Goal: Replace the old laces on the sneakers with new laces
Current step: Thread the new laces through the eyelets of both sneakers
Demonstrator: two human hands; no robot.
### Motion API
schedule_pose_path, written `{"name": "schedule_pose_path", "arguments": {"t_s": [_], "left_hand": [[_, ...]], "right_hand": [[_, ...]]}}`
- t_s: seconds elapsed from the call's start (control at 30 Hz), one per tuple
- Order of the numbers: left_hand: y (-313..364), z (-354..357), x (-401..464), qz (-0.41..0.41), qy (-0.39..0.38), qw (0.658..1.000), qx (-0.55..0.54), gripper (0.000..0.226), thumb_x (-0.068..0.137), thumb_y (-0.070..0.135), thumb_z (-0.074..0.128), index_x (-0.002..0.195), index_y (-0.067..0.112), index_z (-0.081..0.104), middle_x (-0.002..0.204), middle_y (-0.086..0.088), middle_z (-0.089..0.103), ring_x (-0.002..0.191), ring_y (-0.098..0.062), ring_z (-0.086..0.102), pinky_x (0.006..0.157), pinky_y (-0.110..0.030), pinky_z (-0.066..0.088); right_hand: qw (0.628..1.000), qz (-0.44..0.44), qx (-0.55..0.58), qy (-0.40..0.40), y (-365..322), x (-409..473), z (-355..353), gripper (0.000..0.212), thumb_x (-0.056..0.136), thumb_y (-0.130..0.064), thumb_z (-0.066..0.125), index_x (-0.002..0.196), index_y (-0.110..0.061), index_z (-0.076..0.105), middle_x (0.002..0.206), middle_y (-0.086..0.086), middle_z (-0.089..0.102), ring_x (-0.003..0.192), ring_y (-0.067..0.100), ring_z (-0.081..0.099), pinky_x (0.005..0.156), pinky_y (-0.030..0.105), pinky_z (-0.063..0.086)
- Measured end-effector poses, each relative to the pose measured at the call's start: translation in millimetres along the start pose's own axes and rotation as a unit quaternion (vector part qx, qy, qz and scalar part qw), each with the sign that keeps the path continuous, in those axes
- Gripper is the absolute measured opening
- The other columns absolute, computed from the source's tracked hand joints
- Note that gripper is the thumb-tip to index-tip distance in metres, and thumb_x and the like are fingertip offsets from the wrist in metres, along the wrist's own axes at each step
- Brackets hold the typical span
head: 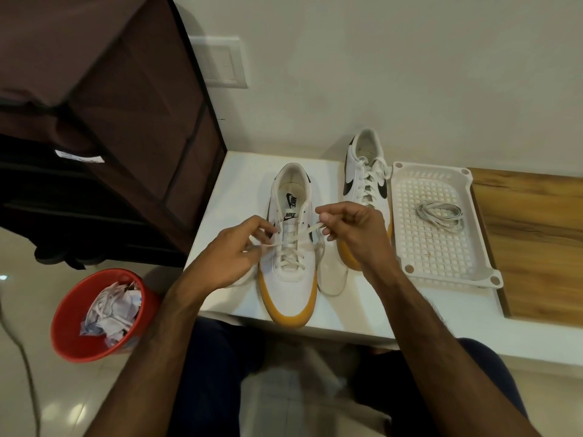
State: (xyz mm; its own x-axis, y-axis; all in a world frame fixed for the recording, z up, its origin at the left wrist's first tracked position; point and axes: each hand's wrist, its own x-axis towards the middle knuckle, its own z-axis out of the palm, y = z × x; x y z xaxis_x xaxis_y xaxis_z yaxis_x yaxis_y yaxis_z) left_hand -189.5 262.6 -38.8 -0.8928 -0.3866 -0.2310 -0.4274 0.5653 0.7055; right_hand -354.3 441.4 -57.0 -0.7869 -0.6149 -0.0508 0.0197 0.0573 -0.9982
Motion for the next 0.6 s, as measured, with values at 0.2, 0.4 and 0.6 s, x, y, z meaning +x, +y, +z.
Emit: {"name": "schedule_pose_path", "arguments": {"t_s": [0.2, 0.4, 0.6], "left_hand": [[30.3, 22.3, 8.8, 0.103, 0.105, 0.987, -0.063, 0.032, 0.090, 0.026, 0.075, 0.119, 0.028, 0.063, 0.111, 0.017, 0.067, 0.106, 0.000, 0.062, 0.086, -0.010, 0.047], [26.4, 23.3, 15.1, 0.099, 0.172, 0.975, -0.101, 0.019, 0.087, 0.004, 0.074, 0.103, 0.015, 0.076, 0.085, 0.005, 0.075, 0.078, -0.007, 0.071, 0.072, -0.008, 0.049], [11.8, 27.2, 24.2, 0.134, 0.217, 0.967, 0.009, 0.017, 0.089, 0.003, 0.073, 0.103, 0.012, 0.078, 0.094, 0.001, 0.071, 0.083, -0.006, 0.065, 0.078, -0.006, 0.048]], "right_hand": [[0.999, 0.018, 0.045, -0.019, -6.3, -12.7, 32.6, 0.023, 0.084, -0.006, 0.081, 0.102, -0.003, 0.067, 0.075, 0.015, 0.076, 0.069, 0.028, 0.074, 0.069, 0.039, 0.063], [0.994, 0.056, 0.086, -0.040, -4.4, -9.5, 35.3, 0.026, 0.091, -0.005, 0.073, 0.111, 0.003, 0.059, 0.084, 0.023, 0.076, 0.072, 0.031, 0.074, 0.066, 0.033, 0.060], [0.999, 0.027, 0.007, -0.031, 1.2, -5.0, 33.4, 0.016, 0.097, -0.003, 0.063, 0.111, -0.006, 0.060, 0.090, 0.009, 0.077, 0.081, 0.019, 0.074, 0.072, 0.027, 0.058]]}}
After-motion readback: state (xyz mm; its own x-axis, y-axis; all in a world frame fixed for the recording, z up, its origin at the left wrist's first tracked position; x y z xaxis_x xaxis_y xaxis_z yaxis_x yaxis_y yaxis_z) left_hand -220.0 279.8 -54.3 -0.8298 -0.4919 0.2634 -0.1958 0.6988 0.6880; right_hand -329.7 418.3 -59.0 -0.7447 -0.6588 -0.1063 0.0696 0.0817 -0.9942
